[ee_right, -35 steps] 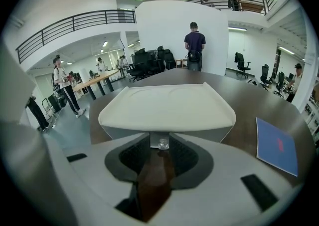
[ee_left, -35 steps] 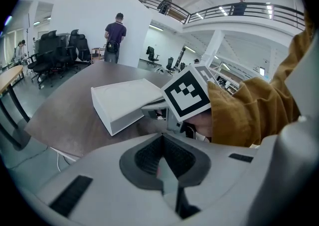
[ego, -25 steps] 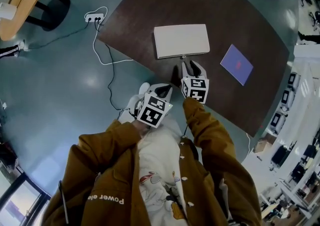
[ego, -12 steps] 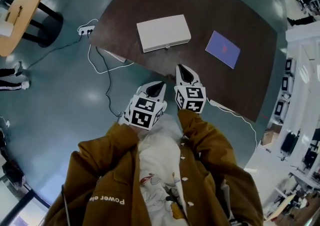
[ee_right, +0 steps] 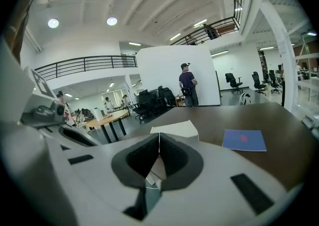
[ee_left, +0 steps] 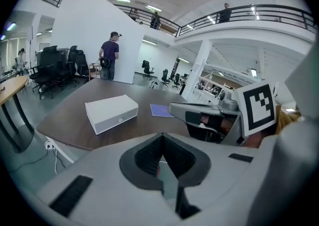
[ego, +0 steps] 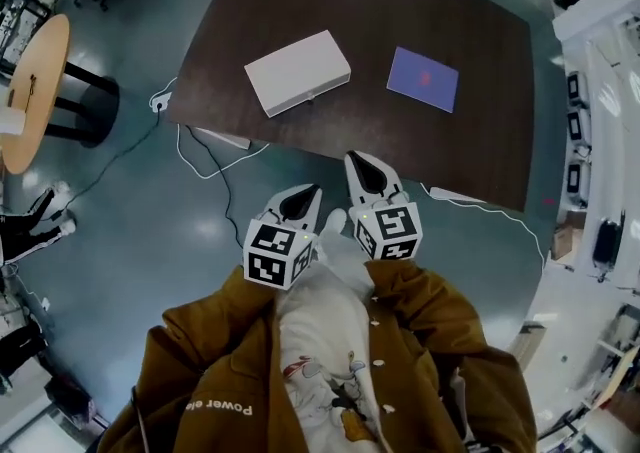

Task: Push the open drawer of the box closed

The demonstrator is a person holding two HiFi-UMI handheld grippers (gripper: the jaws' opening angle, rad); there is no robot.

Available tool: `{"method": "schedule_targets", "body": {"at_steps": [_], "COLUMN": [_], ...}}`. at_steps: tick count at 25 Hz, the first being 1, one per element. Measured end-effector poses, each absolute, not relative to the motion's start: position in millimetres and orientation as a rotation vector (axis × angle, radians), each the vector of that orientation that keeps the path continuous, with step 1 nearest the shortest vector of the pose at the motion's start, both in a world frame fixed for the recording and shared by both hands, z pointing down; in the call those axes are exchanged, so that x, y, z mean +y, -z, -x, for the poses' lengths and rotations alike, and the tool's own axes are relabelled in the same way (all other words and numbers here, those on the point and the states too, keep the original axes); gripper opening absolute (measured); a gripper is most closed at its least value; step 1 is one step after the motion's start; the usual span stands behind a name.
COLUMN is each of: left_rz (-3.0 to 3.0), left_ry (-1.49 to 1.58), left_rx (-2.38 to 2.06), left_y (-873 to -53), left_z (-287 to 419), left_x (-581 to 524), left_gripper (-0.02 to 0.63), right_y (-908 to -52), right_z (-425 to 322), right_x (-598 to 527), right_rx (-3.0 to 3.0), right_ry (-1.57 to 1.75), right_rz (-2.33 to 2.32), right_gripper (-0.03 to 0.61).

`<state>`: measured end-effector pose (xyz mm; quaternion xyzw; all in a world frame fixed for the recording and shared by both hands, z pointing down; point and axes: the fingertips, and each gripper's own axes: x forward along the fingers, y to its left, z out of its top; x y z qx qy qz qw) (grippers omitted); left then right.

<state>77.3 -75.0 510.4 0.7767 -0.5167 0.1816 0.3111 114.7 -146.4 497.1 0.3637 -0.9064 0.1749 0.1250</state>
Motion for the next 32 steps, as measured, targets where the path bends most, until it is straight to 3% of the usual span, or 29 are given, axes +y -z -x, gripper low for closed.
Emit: {"method": "schedule_targets", "body": {"at_steps": [7,22,32], "left_rz": [-2.088,-2.162,-2.168], "left_ry": [-0.478,-0.4,-0.399], "left_rx": [-1.31,-1.195,-1.21], "left_y": [-502,-492,-488], "left_z": [-60,19,17], "left_x": [-51,41,67], "left_gripper": [0.005,0.005,0.005], "right_y": [-476,-473,-471], "right_z": [-112,-23,-34], "right_x": [-102,24,48], "right_rx": [-2.65,-2.511,-2.502], "right_ry": [-0.484,-0.508,-0.53], "right_rz": [-1.135,-1.315,-1.358], "right_gripper": [0.006,0.006,0.006]}}
